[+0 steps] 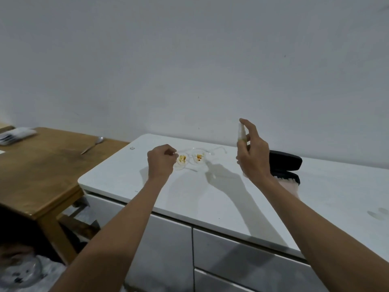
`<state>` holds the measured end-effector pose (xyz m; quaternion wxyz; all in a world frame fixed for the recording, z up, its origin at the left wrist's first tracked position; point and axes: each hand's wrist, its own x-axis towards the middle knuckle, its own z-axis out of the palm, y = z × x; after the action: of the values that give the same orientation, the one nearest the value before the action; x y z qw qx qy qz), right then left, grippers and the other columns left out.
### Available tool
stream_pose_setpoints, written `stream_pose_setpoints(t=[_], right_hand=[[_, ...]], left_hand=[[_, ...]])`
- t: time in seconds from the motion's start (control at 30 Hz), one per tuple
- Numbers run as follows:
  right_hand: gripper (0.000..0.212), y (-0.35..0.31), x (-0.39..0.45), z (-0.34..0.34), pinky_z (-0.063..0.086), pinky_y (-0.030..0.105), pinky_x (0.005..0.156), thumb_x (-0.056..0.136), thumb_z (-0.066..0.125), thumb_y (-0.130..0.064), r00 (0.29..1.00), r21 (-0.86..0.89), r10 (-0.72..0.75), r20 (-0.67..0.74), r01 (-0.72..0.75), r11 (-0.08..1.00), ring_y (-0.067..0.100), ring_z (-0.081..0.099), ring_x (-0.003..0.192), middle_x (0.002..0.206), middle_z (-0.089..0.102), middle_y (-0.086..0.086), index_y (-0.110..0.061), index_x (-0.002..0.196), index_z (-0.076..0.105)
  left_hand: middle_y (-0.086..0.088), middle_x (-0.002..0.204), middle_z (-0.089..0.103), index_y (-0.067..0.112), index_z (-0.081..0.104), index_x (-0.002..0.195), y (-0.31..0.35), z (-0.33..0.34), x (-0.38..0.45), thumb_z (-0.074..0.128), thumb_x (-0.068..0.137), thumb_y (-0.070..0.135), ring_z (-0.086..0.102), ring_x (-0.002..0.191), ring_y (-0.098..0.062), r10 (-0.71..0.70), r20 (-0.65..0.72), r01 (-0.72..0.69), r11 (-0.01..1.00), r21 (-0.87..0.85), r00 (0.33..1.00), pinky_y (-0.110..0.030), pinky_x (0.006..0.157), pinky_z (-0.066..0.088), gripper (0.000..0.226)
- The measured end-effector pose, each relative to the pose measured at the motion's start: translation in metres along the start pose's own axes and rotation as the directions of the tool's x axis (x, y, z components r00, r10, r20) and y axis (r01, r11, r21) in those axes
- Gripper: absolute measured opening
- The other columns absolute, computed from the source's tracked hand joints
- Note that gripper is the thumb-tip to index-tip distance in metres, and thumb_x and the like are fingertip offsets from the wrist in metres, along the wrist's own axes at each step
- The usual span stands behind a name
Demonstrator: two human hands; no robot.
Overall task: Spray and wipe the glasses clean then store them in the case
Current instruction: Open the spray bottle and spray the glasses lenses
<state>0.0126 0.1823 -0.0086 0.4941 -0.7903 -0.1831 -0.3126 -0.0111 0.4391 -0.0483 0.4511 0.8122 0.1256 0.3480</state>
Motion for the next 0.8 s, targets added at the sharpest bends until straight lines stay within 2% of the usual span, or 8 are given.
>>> stream_pose_setpoints(t=[0.07,0.2,0.37,0.47,0.6,0.67,0.8], right_hand=[[0.057,0.006,-0.004,-0.006,0.054,0.044,0.065,0.088,0.039,-0.014,0.998,-0.01,0.029,-0.047,-0.029,1.0,0.027,0.056,0.058,0.062,0.051,0.001,-0.032,0.14,0.053],[0.044,0.018,-0.02,-0.009,0.038,0.031,0.061,0.095,0.05,-0.014,0.995,-0.039,0.043,-0.086,-0.046,0.998,0.011,0.044,0.052,0.054,0.04,-0.008,-0.027,0.138,0.056],[0.045,0.017,-0.038,0.005,0.035,0.027,0.062,0.097,0.057,-0.012,0.999,-0.07,-0.01,0.037,0.012,0.998,0.005,0.048,0.057,0.059,0.046,-0.012,-0.025,0.14,0.055],[0.051,0.009,-0.038,0.013,0.031,0.017,0.058,0.097,0.055,-0.01,0.993,-0.083,-0.016,0.119,0.026,0.996,0.006,0.049,0.057,0.06,0.047,-0.012,-0.028,0.144,0.049],[0.053,0.001,-0.031,0.018,0.034,0.029,0.06,0.097,0.052,-0.009,0.983,-0.074,-0.039,0.182,0.053,0.996,0.006,0.048,0.057,0.061,0.047,-0.013,-0.026,0.147,0.045],[0.05,-0.002,-0.028,0.019,0.035,0.032,0.063,0.098,0.052,-0.012,0.981,-0.086,-0.069,0.184,0.086,0.993,0.005,0.048,0.06,0.065,0.046,-0.014,-0.026,0.146,0.047],[0.041,-0.006,-0.022,0.02,0.041,0.036,0.064,0.103,0.052,-0.019,0.982,-0.092,-0.103,0.157,0.119,0.989,0.003,0.046,0.057,0.058,0.042,-0.014,-0.025,0.144,0.051]], left_hand=[[-0.006,0.067,0.07,0.006,0.073,0.076,0.005,0.0,0.002,0.078,0.076,-0.008,0.07,0.063,-0.024,-0.065,-0.011,0.064,0.993,-0.102,0.998,-0.011,0.056,0.048,0.015],[-0.007,0.066,0.071,0.007,0.073,0.076,0.017,-0.001,0.004,0.079,0.076,-0.006,0.069,0.057,-0.019,-0.137,-0.026,0.126,0.959,-0.255,0.99,-0.027,0.066,0.058,0.015],[-0.011,0.068,0.072,0.002,0.076,0.082,0.034,-0.002,0.007,0.079,0.077,-0.007,0.07,0.06,-0.022,-0.167,0.004,0.156,0.912,-0.379,0.986,-0.028,0.068,0.061,0.011],[-0.013,0.071,0.073,0.0,0.077,0.088,0.041,-0.004,0.008,0.079,0.078,-0.006,0.07,0.06,-0.021,-0.144,0.017,0.139,0.911,-0.388,0.989,-0.029,0.07,0.062,0.011],[-0.012,0.073,0.074,0.001,0.079,0.089,0.046,-0.005,0.011,0.079,0.08,-0.004,0.07,0.06,-0.016,-0.121,0.027,0.122,0.909,-0.399,0.992,-0.035,0.075,0.063,0.01],[-0.013,0.073,0.074,0.002,0.079,0.088,0.049,-0.007,0.011,0.079,0.081,-0.004,0.068,0.058,-0.016,-0.123,0.025,0.122,0.901,-0.416,0.992,-0.035,0.075,0.064,0.009],[-0.011,0.071,0.074,0.002,0.079,0.088,0.053,-0.008,0.011,0.079,0.081,-0.003,0.067,0.059,-0.02,-0.131,0.038,0.134,0.883,-0.45,0.991,-0.034,0.073,0.064,0.009]])
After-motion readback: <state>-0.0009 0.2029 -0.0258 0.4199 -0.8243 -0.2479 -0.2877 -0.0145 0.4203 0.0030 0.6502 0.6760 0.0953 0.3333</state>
